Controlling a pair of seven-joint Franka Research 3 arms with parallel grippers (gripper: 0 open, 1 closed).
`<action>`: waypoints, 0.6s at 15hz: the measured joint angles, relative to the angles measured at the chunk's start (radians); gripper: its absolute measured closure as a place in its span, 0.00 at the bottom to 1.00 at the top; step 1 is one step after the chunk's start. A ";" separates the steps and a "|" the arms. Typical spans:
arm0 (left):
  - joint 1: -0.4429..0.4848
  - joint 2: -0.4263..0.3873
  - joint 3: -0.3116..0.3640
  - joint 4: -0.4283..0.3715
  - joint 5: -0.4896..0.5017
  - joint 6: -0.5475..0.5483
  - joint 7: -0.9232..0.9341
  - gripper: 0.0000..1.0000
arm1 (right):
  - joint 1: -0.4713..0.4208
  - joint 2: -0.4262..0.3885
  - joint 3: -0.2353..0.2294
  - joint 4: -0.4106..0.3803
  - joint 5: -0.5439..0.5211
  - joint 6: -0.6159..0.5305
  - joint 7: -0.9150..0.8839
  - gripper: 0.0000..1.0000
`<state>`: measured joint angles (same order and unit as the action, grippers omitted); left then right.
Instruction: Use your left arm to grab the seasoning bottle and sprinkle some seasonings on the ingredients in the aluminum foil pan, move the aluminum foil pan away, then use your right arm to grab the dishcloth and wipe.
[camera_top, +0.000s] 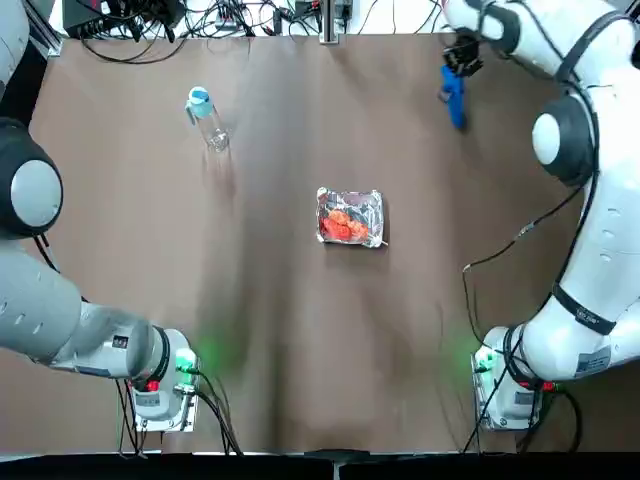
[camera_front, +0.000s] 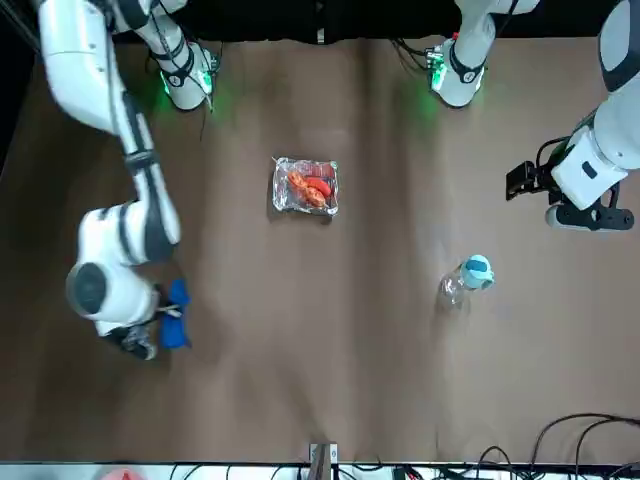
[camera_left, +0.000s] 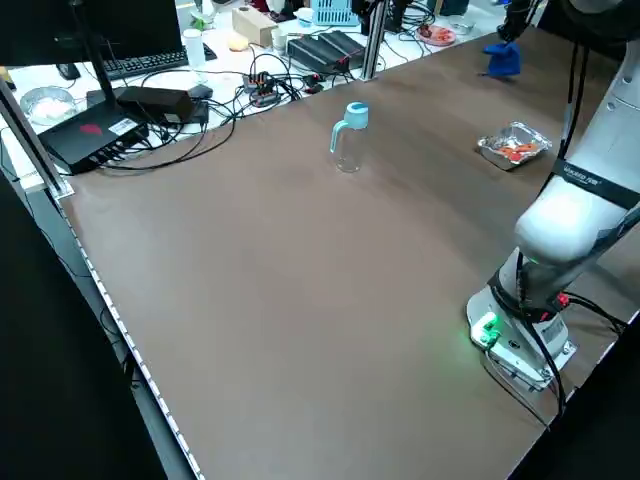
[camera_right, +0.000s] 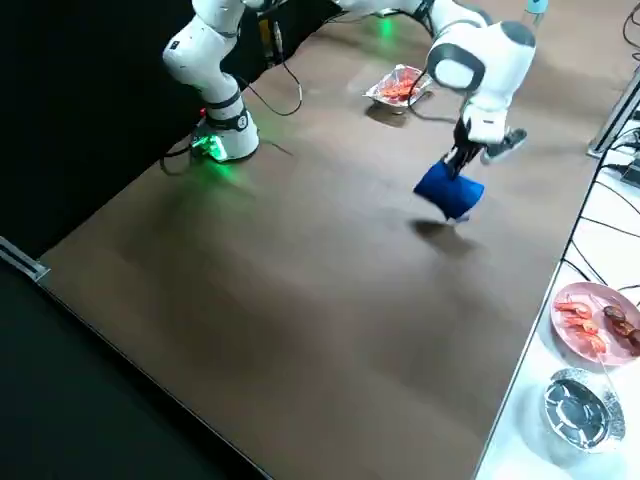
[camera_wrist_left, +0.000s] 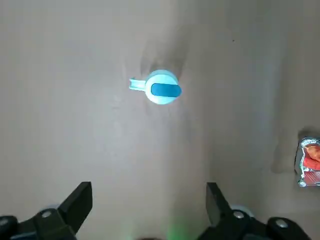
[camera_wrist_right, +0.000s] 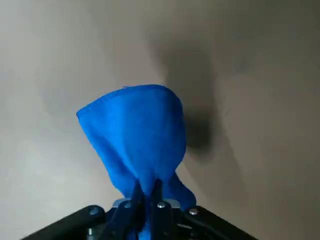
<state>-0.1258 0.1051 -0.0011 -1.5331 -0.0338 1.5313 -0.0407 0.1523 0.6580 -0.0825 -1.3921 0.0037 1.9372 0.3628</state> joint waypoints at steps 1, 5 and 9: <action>0.002 0.000 0.000 0.000 0.000 0.000 0.000 0.00 | -0.042 0.000 -0.001 0.006 0.000 0.000 -0.111 0.92; 0.008 0.000 0.001 0.001 0.000 0.002 0.000 0.00 | -0.127 0.000 -0.005 0.045 -0.082 0.003 -0.350 0.92; 0.010 0.000 0.003 0.001 0.000 0.007 0.000 0.00 | -0.127 0.000 -0.006 0.067 -0.240 0.002 -0.474 0.92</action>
<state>-0.1161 0.1051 0.0020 -1.5323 -0.0338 1.5384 -0.0407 0.0254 0.6576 -0.0889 -1.3247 -0.2360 1.9397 -0.1117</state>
